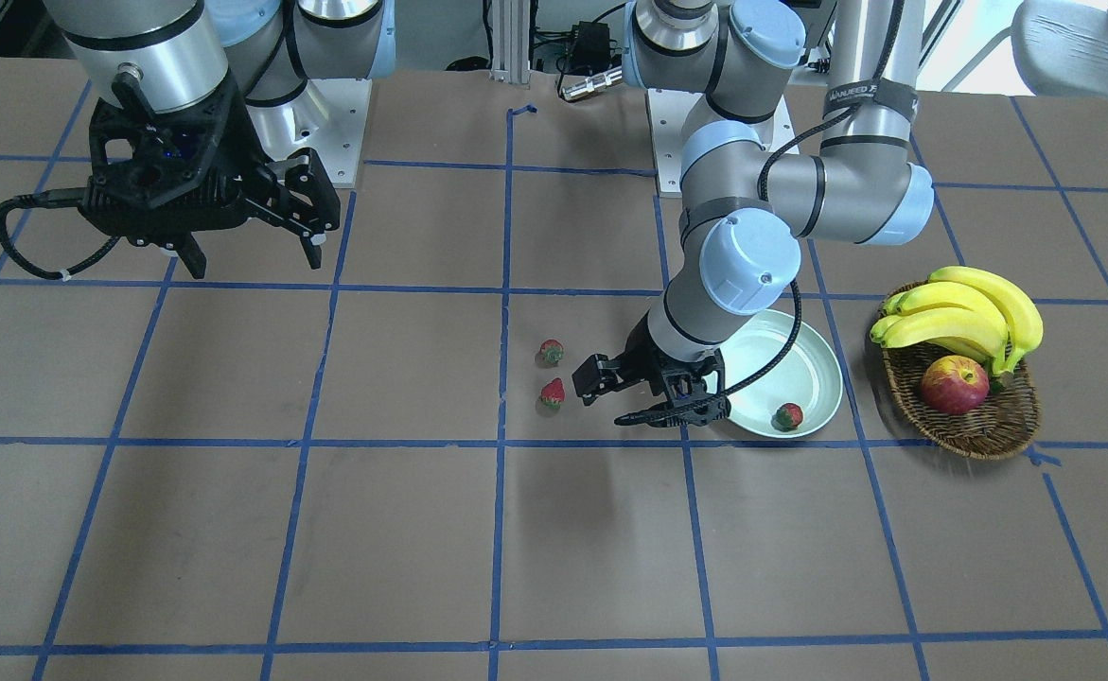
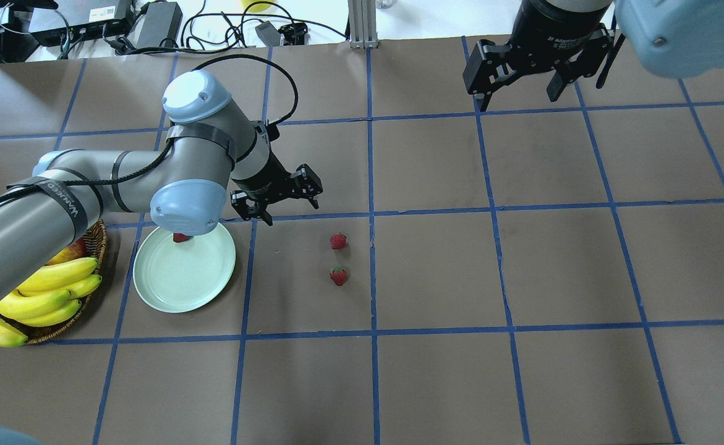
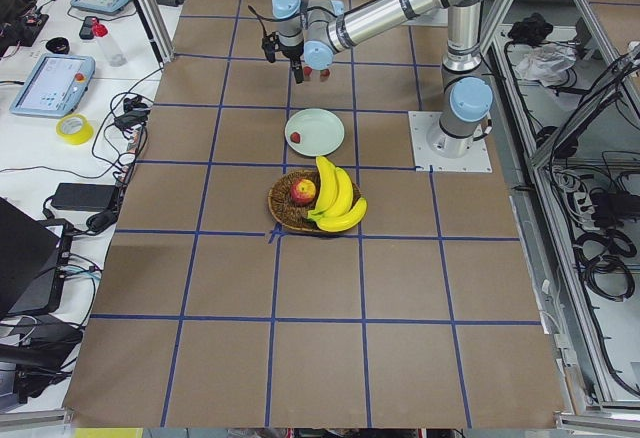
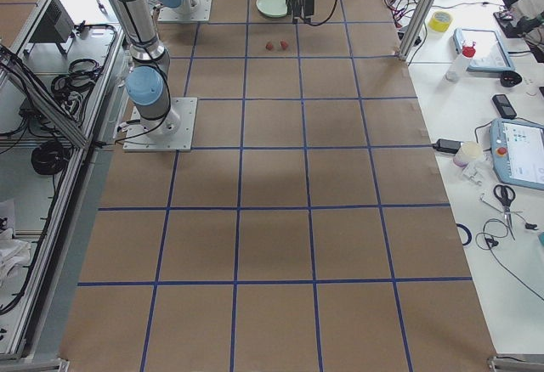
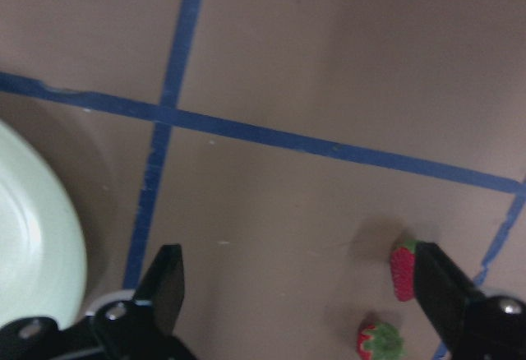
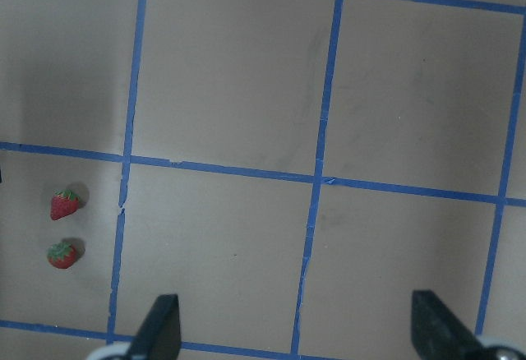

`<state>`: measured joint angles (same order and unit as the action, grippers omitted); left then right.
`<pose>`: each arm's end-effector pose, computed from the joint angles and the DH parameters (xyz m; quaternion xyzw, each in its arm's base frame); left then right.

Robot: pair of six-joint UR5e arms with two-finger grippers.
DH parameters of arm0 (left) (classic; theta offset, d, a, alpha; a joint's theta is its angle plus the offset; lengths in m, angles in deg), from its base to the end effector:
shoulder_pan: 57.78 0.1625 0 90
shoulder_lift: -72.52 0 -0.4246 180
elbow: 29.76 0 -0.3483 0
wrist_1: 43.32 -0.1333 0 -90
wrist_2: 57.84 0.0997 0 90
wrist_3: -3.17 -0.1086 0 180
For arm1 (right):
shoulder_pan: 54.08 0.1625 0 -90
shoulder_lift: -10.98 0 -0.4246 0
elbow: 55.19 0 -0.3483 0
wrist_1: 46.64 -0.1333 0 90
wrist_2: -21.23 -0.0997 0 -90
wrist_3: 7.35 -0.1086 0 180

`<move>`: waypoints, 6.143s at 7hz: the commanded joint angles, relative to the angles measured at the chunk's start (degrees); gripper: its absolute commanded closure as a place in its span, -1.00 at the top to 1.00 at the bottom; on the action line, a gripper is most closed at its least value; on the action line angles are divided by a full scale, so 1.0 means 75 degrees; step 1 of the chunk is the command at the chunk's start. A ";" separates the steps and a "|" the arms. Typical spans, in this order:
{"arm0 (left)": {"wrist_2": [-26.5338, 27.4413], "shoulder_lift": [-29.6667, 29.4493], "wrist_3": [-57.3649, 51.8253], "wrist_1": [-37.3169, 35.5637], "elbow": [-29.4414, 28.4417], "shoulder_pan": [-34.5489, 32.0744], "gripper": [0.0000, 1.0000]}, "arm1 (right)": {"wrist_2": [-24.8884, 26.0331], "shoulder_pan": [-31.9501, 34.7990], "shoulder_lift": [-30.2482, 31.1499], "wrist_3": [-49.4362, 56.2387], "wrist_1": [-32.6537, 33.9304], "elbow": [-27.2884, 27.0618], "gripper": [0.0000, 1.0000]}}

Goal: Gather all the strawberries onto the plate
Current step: 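Return the left gripper to the strawberries and grasp a second one, then lower the strawberry into the plate and open the left gripper, then reach the left gripper to the last strawberry and grasp it, then carry the strawberry over the plate and release it with the left gripper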

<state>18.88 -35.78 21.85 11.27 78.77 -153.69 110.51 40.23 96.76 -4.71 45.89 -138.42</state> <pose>-0.2098 -0.4902 0.2487 0.1119 -0.9869 -0.0366 0.1103 0.1710 -0.4766 0.5021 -0.0608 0.9971 -0.0442 0.0069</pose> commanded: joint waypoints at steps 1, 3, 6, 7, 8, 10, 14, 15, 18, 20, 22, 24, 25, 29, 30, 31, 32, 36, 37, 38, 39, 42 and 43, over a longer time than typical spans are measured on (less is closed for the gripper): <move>-0.0163 -0.0418 0.0040 -0.0739 0.0143 -0.0603 1.00 | 0.0001 0.0000 0.0000 0.0000 -0.0009 0.0000 1.00; -0.0151 -0.0769 0.0052 -0.0951 0.0155 -0.0839 0.91 | 0.0001 0.0000 0.0000 0.0000 -0.0009 0.0000 1.00; -0.0092 -0.0841 0.0122 -0.0940 0.0260 -0.0946 -0.87 | -0.0010 0.0000 0.0000 0.0000 -0.0009 0.0000 1.00; -0.0092 -0.0818 0.0111 -0.0928 0.0249 -0.0946 -1.00 | 0.0001 0.0000 0.0000 0.0000 -0.0009 0.0000 1.00; -0.0116 -0.0795 0.0030 -0.0928 0.0225 -0.0946 -1.00 | -0.0010 0.0000 0.0000 0.0000 -0.0009 0.0000 1.00; -0.0034 -0.0550 -0.0030 -0.0917 0.0121 -0.0876 -1.00 | -0.0011 0.0000 0.0000 0.0000 -0.0009 0.0000 1.00; 0.1003 0.0141 -0.1101 0.1481 -0.0724 0.0807 -1.00 | -0.0010 0.0000 0.0000 0.0000 -0.0009 0.0000 1.00; 0.1543 0.0270 -0.1560 0.1880 -0.0655 0.1264 -1.00 | -0.0011 0.0000 0.0000 0.0000 -0.0009 0.0000 1.00; 0.2084 0.0377 -0.2603 0.2576 -0.0223 0.2321 -1.00 | -0.0011 0.0000 0.0000 0.0000 -0.0009 0.0000 1.00; 0.2111 0.0191 -0.2878 0.2494 0.0096 0.2802 -0.89 | -0.0011 0.0000 0.0000 0.0000 -0.0009 0.0000 1.00; 0.2111 0.0166 -0.2866 0.2494 0.0085 0.2863 0.99 | -0.0011 0.0000 0.0000 0.0000 -0.0009 0.0000 1.00; 0.1948 0.0411 -0.2726 0.2470 -0.0113 0.2712 1.00 | -0.0011 0.0000 0.0000 0.0000 -0.0009 0.0000 1.00; 0.1552 0.0505 -0.2215 0.2470 -0.0242 0.2374 1.00 | -0.0011 0.0000 0.0000 0.0000 -0.0009 0.0000 1.00; 0.0167 0.0425 0.0291 0.1606 -0.0185 0.0232 1.00 | -0.0011 0.0000 0.0000 0.0000 -0.0009 0.0000 1.00; 0.0166 0.0331 0.0890 0.1116 -0.0034 -0.0400 1.00 | -0.0011 0.0000 0.0000 0.0000 -0.0009 0.0000 1.00; 0.0165 0.0261 0.1012 0.0380 0.0489 -0.0755 1.00 | -0.0011 0.0000 0.0000 0.0000 -0.0009 0.0000 1.00; 0.0142 0.0144 0.1025 -0.0474 0.1051 -0.0874 1.00 | -0.0011 0.0000 0.0000 0.0000 -0.0009 0.0000 1.00; -0.0186 -0.0138 0.1025 -0.0963 0.1303 -0.1110 -0.94 | -0.0011 0.0000 0.0000 0.0000 -0.0009 0.0000 1.00; -0.0186 -0.0115 0.1025 -0.0952 0.1280 -0.1098 -1.00 | -0.0011 0.0000 0.0000 0.0000 -0.0009 0.0000 1.00; -0.0105 -0.0069 0.0944 -0.0951 0.1257 -0.1075 -1.00 | -0.0011 0.0000 0.0000 0.0000 -0.0009 0.0000 1.00; 0.0082 0.0071 0.0978 -0.0801 0.1047 -0.0994 -1.00 | -0.0011 0.0000 0.0000 0.0000 -0.0009 0.0000 1.00; 0.0985 0.0353 0.0140 0.1502 -0.0112 0.0722 -1.00 | -0.0011 0.0000 0.0000 0.0000 -0.0009 0.0000 1.00; 0.1021 0.0377 0.0007 0.1579 -0.0103 0.1310 -1.00 | -0.0011 0.0000 0.0000 0.0000 -0.0009 0.0000 1.00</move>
<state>25.75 -33.43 24.16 20.09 79.12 -149.60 110.43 40.23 96.77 -4.71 45.82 -138.43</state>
